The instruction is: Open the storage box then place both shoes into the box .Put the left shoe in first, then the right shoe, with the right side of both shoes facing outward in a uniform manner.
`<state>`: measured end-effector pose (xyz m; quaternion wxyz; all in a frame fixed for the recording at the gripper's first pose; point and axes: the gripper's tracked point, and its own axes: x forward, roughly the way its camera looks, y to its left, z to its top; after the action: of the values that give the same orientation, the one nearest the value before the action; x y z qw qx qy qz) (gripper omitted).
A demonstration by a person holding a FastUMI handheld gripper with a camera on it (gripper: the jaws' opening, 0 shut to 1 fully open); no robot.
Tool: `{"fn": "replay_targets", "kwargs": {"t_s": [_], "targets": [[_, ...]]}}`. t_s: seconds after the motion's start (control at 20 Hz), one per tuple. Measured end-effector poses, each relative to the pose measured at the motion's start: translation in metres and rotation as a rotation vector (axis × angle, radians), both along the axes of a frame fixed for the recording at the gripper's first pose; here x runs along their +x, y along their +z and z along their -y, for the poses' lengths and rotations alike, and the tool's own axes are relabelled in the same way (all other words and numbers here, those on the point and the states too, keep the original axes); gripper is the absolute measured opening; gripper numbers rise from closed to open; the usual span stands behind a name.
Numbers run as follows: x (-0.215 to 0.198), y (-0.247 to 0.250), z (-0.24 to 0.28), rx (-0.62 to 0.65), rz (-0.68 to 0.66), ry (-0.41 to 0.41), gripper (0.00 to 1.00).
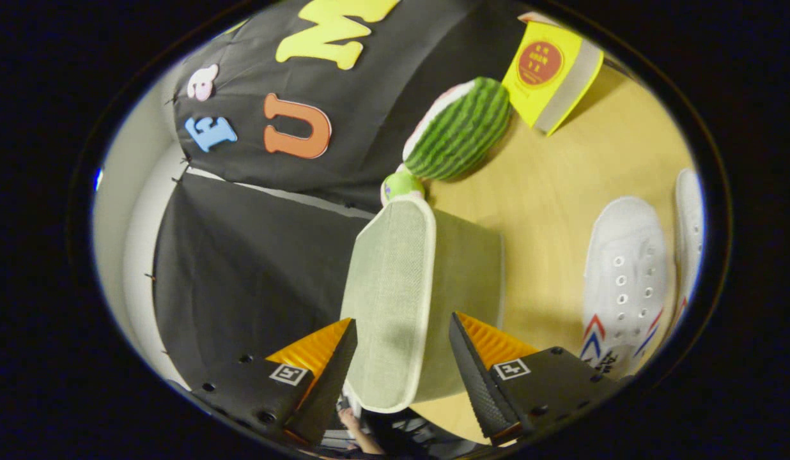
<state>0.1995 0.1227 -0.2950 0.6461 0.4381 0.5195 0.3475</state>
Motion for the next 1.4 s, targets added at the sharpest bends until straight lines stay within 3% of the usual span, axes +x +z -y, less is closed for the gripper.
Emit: {"fn": "replay_targets", "kwargs": {"t_s": [0.2,0.35,0.45,0.5,0.55,1.0,1.4], "targets": [[0.013,-0.003,-0.011,0.082,-0.025,0.043,0.86],[0.016,0.001,-0.011,0.119,0.002,0.056,0.62],[0.024,0.004,-0.006,0.132,0.026,0.036,0.16],[0.022,0.008,-0.007,0.138,0.043,0.054,0.14],[0.023,0.011,-0.003,0.126,0.037,0.033,0.06],[0.012,0.091,-0.029,0.093,0.15,0.053,0.05],[0.003,0.15,-0.095,0.033,0.171,0.015,0.05]]}}
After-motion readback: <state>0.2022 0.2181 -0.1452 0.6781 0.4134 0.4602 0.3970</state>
